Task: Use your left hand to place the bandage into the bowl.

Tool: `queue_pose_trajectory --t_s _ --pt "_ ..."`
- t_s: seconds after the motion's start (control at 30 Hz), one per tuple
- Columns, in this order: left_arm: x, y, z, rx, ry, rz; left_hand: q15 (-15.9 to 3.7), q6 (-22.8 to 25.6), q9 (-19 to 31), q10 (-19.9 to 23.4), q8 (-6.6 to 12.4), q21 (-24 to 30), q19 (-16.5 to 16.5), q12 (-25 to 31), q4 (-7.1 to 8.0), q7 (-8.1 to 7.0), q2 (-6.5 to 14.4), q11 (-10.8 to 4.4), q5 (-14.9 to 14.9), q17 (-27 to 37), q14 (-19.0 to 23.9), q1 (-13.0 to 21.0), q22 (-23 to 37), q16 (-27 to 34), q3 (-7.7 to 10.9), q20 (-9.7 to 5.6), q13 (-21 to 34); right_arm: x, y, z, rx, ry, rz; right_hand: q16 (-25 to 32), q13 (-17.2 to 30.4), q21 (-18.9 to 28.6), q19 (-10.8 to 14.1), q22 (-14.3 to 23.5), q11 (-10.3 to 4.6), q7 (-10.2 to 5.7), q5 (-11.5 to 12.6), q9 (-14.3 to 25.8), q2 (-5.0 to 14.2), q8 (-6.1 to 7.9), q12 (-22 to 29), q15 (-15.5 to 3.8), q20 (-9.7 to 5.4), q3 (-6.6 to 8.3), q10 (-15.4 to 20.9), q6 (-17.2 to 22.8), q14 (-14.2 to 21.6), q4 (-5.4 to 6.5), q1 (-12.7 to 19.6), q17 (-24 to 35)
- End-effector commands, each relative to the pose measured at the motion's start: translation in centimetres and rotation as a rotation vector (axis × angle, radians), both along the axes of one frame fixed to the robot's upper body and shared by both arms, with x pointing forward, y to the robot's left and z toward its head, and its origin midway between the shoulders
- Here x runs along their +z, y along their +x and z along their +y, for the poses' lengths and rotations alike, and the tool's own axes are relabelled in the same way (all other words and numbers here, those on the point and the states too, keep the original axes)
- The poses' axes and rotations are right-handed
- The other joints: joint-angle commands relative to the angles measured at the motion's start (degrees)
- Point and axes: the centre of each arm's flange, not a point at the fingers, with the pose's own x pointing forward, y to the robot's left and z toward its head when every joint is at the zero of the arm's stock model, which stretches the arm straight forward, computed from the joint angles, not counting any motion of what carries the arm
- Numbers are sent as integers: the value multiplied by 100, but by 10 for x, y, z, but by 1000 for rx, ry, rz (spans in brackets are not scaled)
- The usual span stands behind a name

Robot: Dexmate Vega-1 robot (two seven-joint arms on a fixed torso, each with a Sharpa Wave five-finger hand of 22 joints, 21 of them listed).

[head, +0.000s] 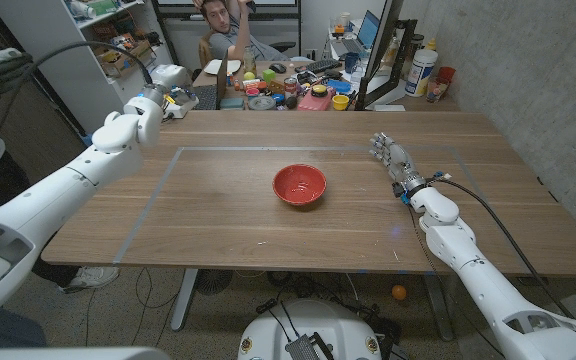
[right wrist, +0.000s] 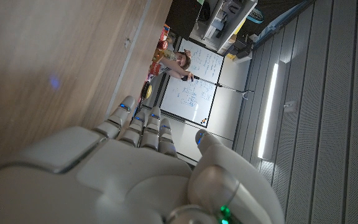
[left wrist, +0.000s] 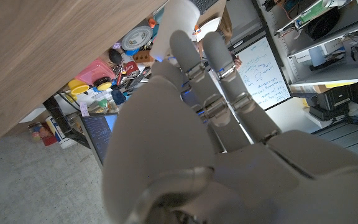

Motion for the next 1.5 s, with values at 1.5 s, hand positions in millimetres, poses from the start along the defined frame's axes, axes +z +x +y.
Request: queue_pose_trajectory --t_s 1.5 --pt "1 -47 -112 -408 263 82 -9 103 20 128 -118 109 -82 -107 56 -40 -14 -67 67 111 18 -25 8 49 10 -290 615 -21 -47 -9 -55 6 -46 -17 15 -55 82 10 -28 7 29 22 147 33 28 -2 -135 28 36 30 36 -28 -63 11"
